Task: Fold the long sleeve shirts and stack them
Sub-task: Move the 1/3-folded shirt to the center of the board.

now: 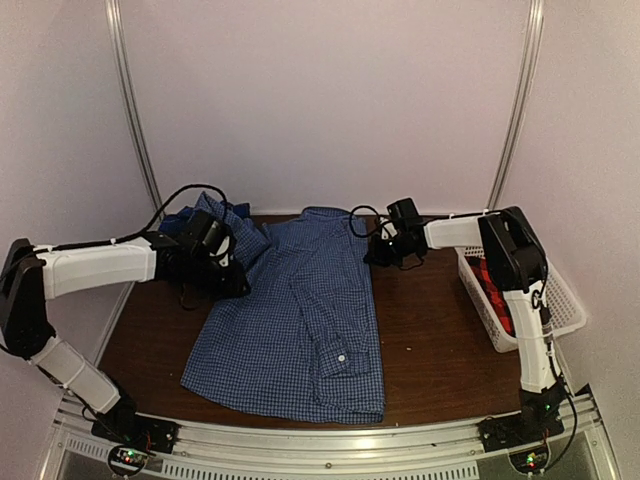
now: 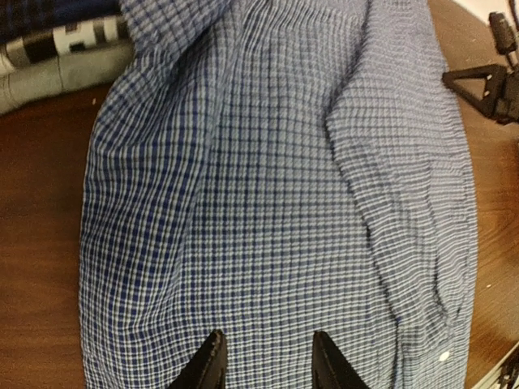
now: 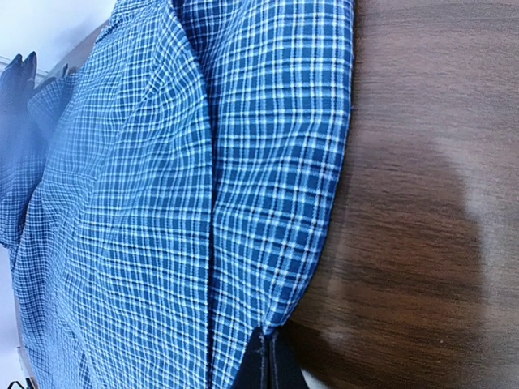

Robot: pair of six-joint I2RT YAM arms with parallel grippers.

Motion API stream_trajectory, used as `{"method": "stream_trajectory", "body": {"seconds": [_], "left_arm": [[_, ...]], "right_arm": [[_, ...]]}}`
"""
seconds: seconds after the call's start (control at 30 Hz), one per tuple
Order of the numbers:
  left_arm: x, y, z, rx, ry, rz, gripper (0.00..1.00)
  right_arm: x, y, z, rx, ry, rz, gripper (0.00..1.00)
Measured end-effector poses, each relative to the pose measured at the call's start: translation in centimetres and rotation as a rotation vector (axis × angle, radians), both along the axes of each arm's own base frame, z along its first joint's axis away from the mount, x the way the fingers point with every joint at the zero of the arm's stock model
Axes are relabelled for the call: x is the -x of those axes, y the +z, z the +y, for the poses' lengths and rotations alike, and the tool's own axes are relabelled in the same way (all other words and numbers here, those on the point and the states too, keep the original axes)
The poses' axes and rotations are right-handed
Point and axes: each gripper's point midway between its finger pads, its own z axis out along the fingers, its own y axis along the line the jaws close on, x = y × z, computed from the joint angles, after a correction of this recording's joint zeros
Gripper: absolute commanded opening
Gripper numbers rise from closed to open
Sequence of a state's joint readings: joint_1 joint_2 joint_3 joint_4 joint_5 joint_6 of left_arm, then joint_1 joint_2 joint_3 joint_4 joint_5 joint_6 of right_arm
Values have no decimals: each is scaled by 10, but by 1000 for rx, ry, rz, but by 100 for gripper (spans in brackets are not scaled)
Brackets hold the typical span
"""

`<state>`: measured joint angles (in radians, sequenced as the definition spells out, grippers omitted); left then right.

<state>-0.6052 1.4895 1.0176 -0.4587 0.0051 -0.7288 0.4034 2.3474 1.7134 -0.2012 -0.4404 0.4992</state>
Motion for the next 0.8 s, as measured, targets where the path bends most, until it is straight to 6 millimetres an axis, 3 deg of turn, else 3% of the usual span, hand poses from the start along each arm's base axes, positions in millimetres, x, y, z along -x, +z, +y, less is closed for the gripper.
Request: {"method": "stream_trajectory", "body": {"seconds": [0.17, 0.47, 0.6, 0.8], "left_arm": [[29, -38, 3, -70, -38, 94, 36], [74, -96, -54, -162, -231, 229, 36], [79, -99, -87, -144, -300, 240, 37], [89, -98, -141, -115, -401, 248, 36]], "right_arm": [[-3, -1, -10, 15, -1, -3, 0], [-17, -2, -42, 66, -23, -30, 0], [-22, -2, -62, 98, -43, -36, 0], [-23, -2, -110, 153, -105, -27, 0]]}}
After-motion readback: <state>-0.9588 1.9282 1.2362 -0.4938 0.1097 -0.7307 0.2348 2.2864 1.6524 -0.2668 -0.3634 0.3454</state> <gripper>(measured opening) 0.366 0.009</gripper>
